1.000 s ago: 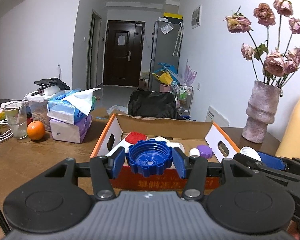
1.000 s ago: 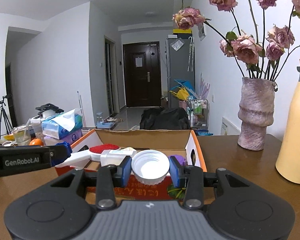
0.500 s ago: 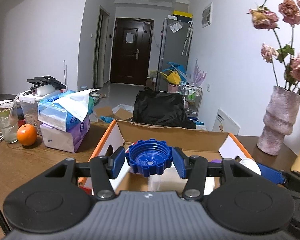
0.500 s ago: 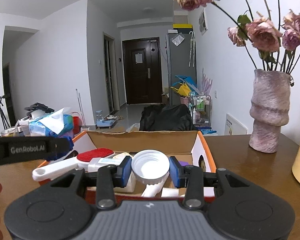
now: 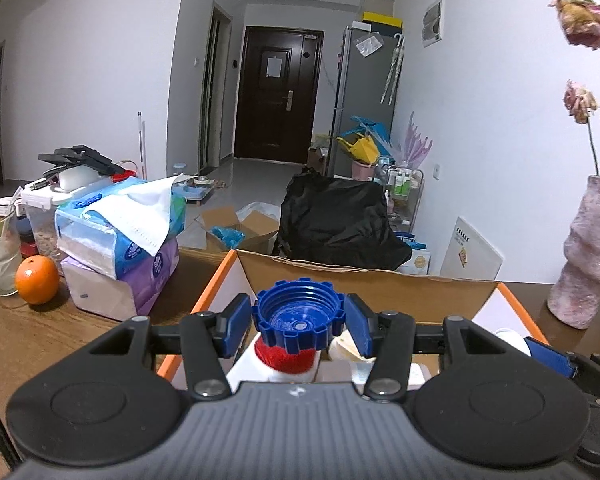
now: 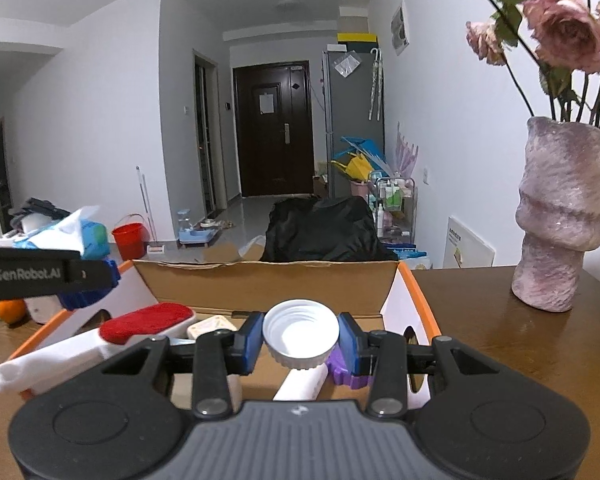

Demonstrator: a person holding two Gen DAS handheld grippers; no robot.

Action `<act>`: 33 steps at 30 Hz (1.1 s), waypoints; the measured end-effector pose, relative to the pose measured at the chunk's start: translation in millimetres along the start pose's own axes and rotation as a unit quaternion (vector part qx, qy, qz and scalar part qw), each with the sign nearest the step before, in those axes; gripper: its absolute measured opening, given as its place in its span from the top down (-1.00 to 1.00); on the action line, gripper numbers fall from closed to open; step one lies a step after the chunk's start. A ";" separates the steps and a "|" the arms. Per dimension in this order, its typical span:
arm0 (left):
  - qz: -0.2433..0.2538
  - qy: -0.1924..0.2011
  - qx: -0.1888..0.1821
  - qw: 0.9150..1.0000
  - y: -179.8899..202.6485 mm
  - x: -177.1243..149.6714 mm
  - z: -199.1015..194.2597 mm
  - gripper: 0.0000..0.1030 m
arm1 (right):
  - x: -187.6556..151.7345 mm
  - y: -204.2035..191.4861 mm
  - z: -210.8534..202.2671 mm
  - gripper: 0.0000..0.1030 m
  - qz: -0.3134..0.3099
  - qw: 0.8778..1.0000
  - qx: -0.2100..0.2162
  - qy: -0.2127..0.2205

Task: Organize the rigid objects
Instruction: 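Lower both caps into the box and open both tools, then withdraw both open tools up and away from the box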

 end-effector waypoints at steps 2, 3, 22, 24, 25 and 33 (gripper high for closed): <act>0.000 -0.004 0.002 1.000 -1.8 0.9 7.9 -0.03 | -0.1 1.2 8.3 0.24 -0.001 1.000 -0.004 -0.004; 0.000 -0.006 0.003 1.000 -2.7 1.2 11.1 -0.03 | 0.0 1.6 12.0 0.24 -0.002 1.000 -0.006 -0.006; 0.006 -0.018 0.016 1.000 -14.0 -1.0 17.3 -1.00 | -5.8 14.7 15.8 -1.00 -0.004 0.999 -0.027 -0.023; 0.005 -0.016 0.019 1.000 -16.0 -0.2 16.0 -1.00 | -4.6 14.2 13.7 -1.00 -0.005 0.999 -0.026 -0.020; 0.006 -0.014 0.021 1.000 -16.7 0.6 14.8 -1.00 | -3.3 13.8 11.4 -1.00 -0.006 1.000 -0.024 -0.017; 0.030 0.037 0.018 0.999 -13.5 14.5 -33.0 -1.00 | 4.6 6.9 -27.5 -1.00 -0.017 1.000 -0.018 0.006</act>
Point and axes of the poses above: each gripper's, at about its wrist camera, not at the fingertips, and z roughly the way its jaws point, y to its right, x to its top, the point moved 9 cm from there along z, roughly the way its jaws point, and after that the axes turned 2 degrees about -z, right-handed, at the moved point
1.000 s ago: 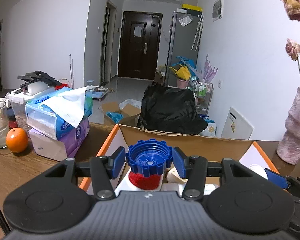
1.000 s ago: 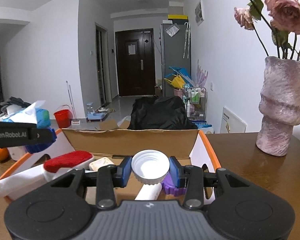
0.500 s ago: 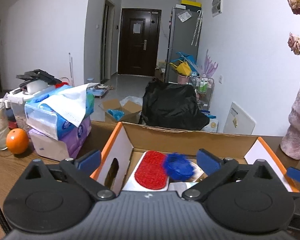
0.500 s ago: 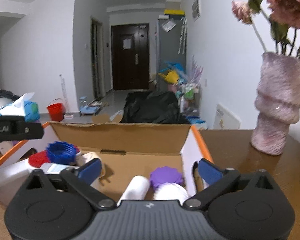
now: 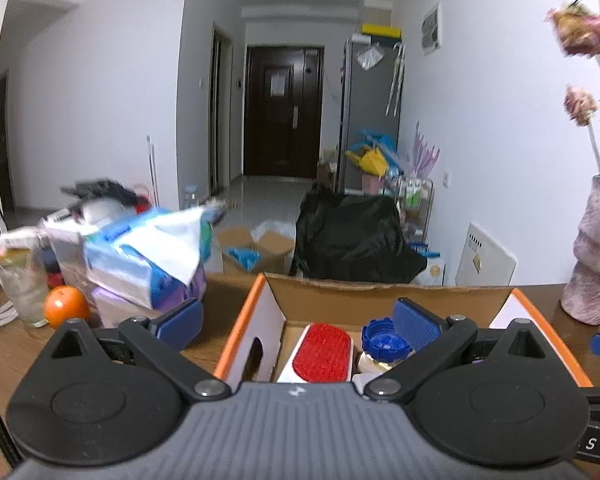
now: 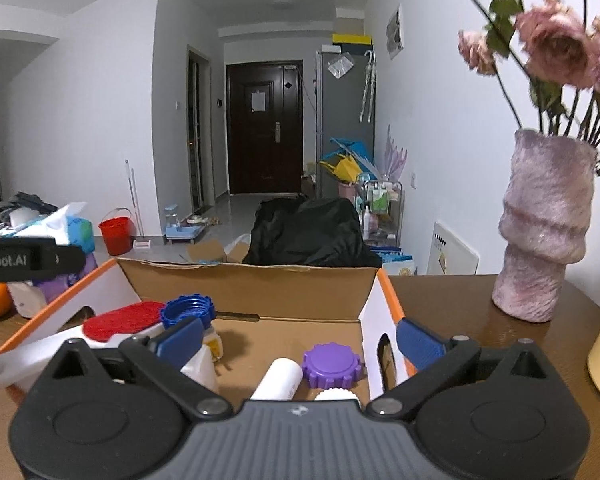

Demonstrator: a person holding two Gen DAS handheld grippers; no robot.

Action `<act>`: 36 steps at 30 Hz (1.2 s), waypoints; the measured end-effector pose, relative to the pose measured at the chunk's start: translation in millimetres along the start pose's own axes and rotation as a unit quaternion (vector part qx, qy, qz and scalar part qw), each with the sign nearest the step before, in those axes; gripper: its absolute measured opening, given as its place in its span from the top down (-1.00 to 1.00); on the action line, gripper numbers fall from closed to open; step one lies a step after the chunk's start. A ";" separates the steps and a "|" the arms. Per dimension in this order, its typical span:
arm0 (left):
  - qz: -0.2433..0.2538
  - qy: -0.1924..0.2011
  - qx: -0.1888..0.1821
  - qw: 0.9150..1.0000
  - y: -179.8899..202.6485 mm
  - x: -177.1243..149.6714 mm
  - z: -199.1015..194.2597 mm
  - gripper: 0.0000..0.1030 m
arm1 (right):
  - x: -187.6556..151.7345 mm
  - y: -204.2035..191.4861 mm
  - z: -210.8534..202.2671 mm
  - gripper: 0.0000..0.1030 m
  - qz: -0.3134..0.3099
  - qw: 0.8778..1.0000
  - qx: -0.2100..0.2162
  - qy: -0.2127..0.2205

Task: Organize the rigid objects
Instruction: 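Withdraw both open tools up and away from the box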

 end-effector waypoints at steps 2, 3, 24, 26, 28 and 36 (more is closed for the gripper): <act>0.006 0.011 -0.004 1.000 1.0 2.3 -17.5 -1.00 | 0.7 -0.1 -15.3 -1.00 -0.003 1.000 0.000 0.006; 0.010 0.014 -0.006 1.000 1.8 2.7 -26.9 -1.00 | 1.0 -0.5 -22.9 -1.00 -0.004 1.000 0.000 0.008; 0.036 0.028 -0.030 0.999 -8.1 -35.6 -235.9 -1.00 | -24.0 -18.5 -235.7 -1.00 -0.011 0.999 0.003 0.045; 0.037 0.028 -0.032 0.998 -9.2 -44.3 -259.6 -1.00 | -31.4 -19.2 -259.6 -1.00 -0.010 0.999 0.002 0.048; 0.040 0.027 -0.033 0.998 -10.5 -54.2 -285.3 -1.00 | -38.6 -20.8 -283.2 -1.00 -0.011 0.999 0.004 0.051; 0.046 0.031 -0.043 0.998 -11.2 -88.1 -364.9 -1.00 | -72.1 -26.9 -360.2 -1.00 -0.018 0.998 0.002 0.054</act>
Point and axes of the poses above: each gripper's, at about its wrist camera, not at the fingertips, and z roughly the way its jaws point, y to its right, x to its top, the point moved 9 cm from there along z, roughly the way its jaws point, and after that the axes turned 2 degrees about -z, right-handed, at the moved point
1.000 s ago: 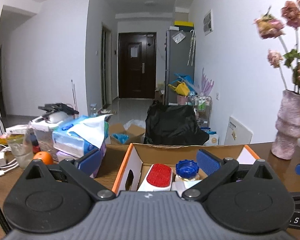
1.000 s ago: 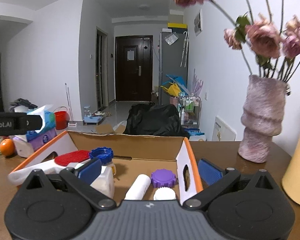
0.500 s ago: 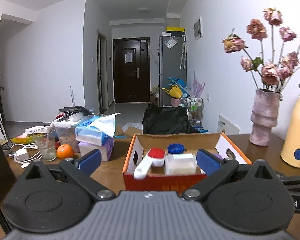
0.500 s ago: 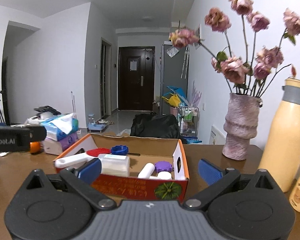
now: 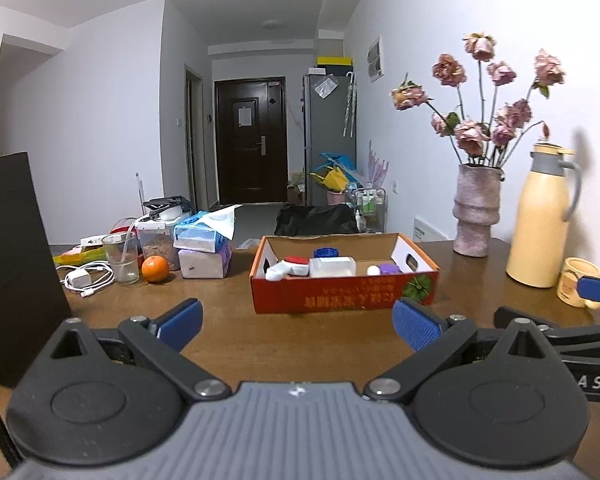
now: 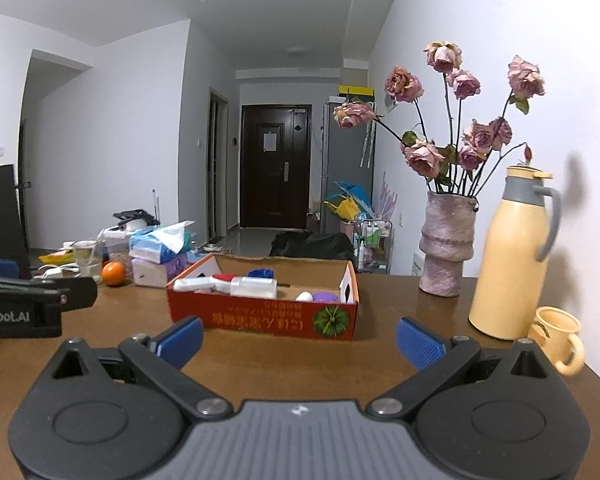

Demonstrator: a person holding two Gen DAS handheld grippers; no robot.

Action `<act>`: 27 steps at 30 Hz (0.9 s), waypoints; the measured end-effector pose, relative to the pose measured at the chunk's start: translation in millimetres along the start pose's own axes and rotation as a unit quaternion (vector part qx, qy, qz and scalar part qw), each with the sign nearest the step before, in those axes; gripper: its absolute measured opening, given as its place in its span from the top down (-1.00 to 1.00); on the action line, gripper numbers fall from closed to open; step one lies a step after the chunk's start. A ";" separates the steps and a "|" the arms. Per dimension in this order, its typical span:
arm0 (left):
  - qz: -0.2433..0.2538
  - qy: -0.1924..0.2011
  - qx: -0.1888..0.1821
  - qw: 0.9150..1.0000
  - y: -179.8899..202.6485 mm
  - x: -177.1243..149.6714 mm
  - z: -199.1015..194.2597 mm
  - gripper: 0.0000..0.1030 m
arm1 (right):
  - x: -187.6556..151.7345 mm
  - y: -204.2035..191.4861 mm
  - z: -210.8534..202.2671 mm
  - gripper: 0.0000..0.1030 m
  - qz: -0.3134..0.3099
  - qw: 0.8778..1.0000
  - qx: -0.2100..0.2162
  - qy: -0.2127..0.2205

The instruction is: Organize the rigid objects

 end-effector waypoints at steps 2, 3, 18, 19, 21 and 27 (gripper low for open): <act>-0.006 -0.002 -0.001 1.000 0.6 -6.0 -11.6 -1.00 | -6.0 -1.8 -11.7 -1.00 -0.003 1.000 0.001 -0.004; -0.008 -0.004 -0.002 1.000 0.3 -8.7 -16.1 -1.00 | -8.1 -2.4 -15.7 -1.00 -0.004 1.000 0.001 -0.005; -0.011 -0.001 0.001 1.000 0.2 -14.6 -37.4 -1.00 | -13.4 -2.4 -37.1 -1.00 -0.004 1.000 0.001 0.001; -0.011 -0.001 0.001 1.000 -0.2 -14.9 -38.2 -1.00 | -13.6 -2.8 -37.3 -1.00 -0.005 1.000 0.001 0.001; -0.011 -0.001 0.001 1.000 0.1 -14.9 -37.7 -1.00 | -14.1 -3.7 -37.4 -1.00 -0.006 1.000 0.001 0.001; -0.011 -0.005 0.002 1.000 -1.2 -16.9 -38.2 -1.00 | -13.8 -5.5 -37.1 -1.00 -0.008 1.000 0.001 -0.001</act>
Point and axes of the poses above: each gripper's, at about its wrist camera, not at the fingertips, and z roughly the way its jaws point, y to its right, x to its top, the point moved 9 cm from there along z, roughly the way its jaws point, and after that the axes turned 2 degrees about -z, right-handed, at the moved point
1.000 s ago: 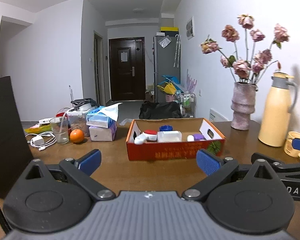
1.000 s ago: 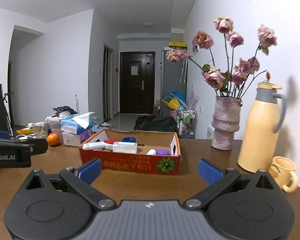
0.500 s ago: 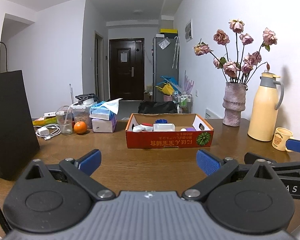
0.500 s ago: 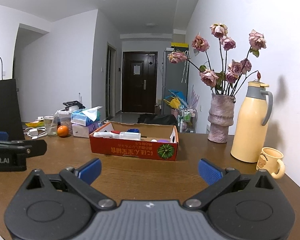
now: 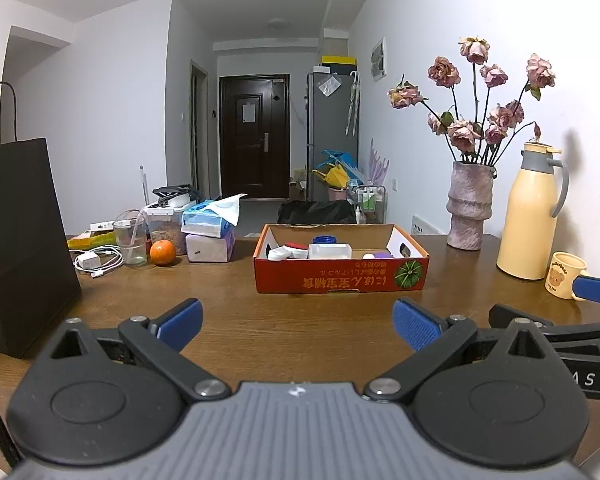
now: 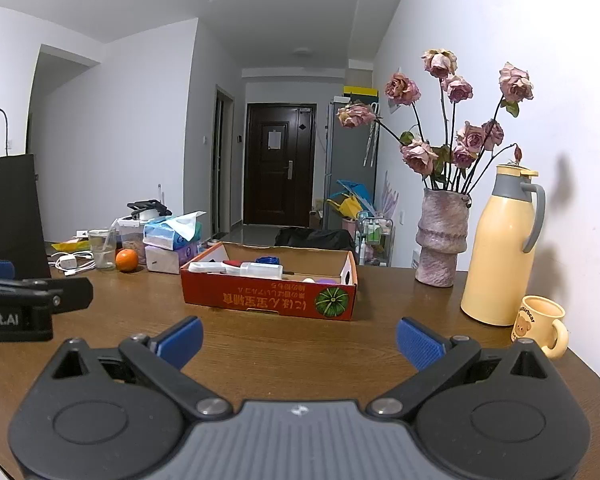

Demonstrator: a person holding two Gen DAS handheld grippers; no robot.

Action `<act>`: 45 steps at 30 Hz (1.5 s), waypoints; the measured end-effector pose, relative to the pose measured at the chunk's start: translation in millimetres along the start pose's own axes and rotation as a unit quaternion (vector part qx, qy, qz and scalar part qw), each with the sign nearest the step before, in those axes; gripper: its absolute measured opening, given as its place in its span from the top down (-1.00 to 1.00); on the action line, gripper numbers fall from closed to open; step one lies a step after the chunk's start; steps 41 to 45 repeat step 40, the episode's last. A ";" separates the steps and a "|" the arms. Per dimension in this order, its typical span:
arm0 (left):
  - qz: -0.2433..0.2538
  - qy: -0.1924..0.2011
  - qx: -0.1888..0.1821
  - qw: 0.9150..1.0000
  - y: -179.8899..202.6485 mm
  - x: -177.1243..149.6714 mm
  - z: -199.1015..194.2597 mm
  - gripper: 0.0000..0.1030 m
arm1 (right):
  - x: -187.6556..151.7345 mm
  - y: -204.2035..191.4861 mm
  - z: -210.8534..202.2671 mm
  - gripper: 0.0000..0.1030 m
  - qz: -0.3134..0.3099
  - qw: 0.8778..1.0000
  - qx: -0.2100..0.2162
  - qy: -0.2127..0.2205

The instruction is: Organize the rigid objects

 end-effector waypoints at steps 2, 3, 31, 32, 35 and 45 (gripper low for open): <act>0.001 -0.001 0.000 1.000 -0.3 -1.0 0.0 -1.00 | 0.0 -0.6 0.3 -1.00 -0.001 1.000 0.000 0.000; 0.001 -0.002 0.000 1.000 -0.6 -1.5 0.5 -1.00 | 0.0 -0.8 0.1 -1.00 -0.002 1.000 0.000 0.000; -0.005 -0.017 -0.009 1.000 -1.7 -6.1 8.8 -1.00 | -2.5 -3.0 0.9 -1.00 -0.007 1.000 -0.001 -0.004; -0.005 -0.018 -0.009 1.000 -1.5 -6.6 9.2 -1.00 | -2.8 -2.7 1.0 -1.00 -0.007 1.000 -0.001 -0.005; -0.005 -0.019 -0.009 1.000 -1.3 -7.0 10.9 -1.00 | -4.1 -2.0 2.3 -1.00 -0.008 1.000 -0.002 -0.006; -0.010 -0.020 -0.010 1.000 -3.0 -7.7 11.6 -1.00 | -5.1 -2.0 3.6 -1.00 -0.009 1.000 -0.002 -0.008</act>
Point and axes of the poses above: each gripper's, at about its wrist camera, not at the fingertips, and z roughly the way its jaws point, y to its right, x to its top, the point moved 9 cm from there along z, roughly the way its jaws point, and after that the axes turned 2 degrees about -z, right-handed, at the moved point
